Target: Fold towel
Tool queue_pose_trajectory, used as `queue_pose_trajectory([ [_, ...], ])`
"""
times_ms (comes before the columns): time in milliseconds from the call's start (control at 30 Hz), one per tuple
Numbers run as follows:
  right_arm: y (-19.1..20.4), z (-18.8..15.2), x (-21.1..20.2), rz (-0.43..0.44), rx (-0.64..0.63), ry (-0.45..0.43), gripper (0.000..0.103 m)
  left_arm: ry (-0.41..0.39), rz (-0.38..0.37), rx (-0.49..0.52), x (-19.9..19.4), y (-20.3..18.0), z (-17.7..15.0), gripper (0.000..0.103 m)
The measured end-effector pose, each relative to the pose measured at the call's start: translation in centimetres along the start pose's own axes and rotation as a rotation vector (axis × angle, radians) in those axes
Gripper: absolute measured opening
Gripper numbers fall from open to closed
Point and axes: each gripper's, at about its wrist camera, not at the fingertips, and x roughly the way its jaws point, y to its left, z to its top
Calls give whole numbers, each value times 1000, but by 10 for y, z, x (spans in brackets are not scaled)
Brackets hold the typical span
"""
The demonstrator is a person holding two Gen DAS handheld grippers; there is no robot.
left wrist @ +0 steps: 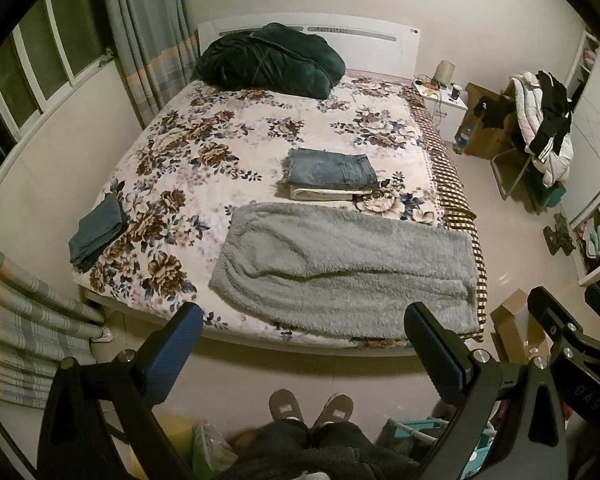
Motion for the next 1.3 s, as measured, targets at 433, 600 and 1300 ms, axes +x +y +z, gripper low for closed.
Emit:
queue_pose_trajectory([
  [433, -4, -5, 2, 3, 3, -1, 103, -2, 0, 3, 0, 0, -2, 103],
  [600, 2, -1, -2, 4, 0, -1, 103, -3, 0, 3, 0, 1, -3, 103],
  [1300, 11, 1, 32, -22, 53, 15, 103, -43, 123, -78, 48, 23, 20, 103],
])
